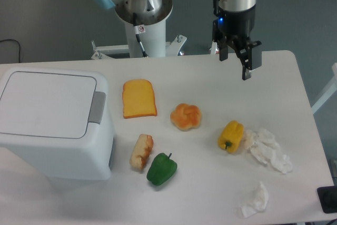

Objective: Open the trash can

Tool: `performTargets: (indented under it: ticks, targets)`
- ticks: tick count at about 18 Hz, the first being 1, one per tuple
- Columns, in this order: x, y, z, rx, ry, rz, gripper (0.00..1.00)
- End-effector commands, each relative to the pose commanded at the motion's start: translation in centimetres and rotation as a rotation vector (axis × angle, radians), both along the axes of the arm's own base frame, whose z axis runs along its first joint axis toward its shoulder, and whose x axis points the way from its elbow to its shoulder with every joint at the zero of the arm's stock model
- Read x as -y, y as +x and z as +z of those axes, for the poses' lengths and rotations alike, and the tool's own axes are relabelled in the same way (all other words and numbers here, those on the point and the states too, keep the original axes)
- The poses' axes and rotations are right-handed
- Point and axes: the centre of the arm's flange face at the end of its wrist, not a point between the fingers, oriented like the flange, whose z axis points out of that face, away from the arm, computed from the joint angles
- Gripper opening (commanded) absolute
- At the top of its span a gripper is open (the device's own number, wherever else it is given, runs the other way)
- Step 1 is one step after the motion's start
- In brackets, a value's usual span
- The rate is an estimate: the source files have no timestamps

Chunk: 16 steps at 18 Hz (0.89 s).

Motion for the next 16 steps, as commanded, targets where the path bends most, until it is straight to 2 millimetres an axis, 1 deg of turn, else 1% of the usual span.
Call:
performTargets:
  ticks: [11,14,15,16]
  targets:
    - [-0.2,0.0,0.0,0.005,0.003,-0.002,1.0]
    - [-0.2,0.0,0.0,0.014,0.015,0.034,1.0]
    - [-0.4,0.0,-0.1,0.017,0.021,0.044,1.0]
    - [-1.1,0.4,0.1,0.02,0.03,0.048,1.0]
